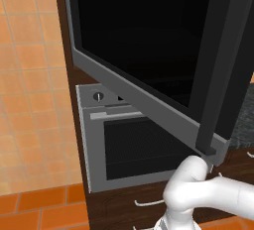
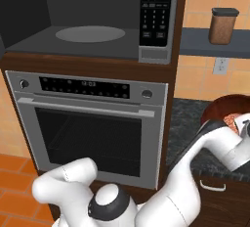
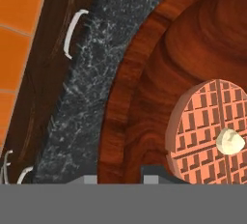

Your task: Open the microwave, place the bowl with waffle inside the microwave, then close the microwave door and turn it on.

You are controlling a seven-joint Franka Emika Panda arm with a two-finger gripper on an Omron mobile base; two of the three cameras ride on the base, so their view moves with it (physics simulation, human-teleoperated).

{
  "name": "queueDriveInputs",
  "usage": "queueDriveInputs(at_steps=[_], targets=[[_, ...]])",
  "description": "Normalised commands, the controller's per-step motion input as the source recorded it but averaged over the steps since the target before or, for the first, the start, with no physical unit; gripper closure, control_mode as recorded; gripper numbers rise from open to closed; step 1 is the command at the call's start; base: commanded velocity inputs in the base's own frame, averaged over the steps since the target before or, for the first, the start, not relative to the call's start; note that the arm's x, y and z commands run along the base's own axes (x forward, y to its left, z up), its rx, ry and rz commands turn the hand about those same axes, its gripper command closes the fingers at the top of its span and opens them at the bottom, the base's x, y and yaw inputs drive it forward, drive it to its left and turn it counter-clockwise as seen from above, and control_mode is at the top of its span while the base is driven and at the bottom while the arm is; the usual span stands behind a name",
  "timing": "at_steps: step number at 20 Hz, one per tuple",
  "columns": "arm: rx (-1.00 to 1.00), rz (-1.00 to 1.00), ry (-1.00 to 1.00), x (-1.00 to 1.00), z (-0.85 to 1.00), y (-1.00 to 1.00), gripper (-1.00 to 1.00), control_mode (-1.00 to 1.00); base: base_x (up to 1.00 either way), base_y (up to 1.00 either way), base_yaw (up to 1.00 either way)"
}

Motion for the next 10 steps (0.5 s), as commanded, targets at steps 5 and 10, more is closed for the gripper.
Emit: queueDriveInputs(at_steps=[5, 10], targets=[[-0.02, 0.22, 0.0, -1.0, 0.33, 0.23, 1.0, -1.0, 0.0, 0.0, 0.0], [-0.01, 0.25, 0.0, -1.0, 0.48, 0.52, 1.0, -1.0, 0.0, 0.0, 0.0]])
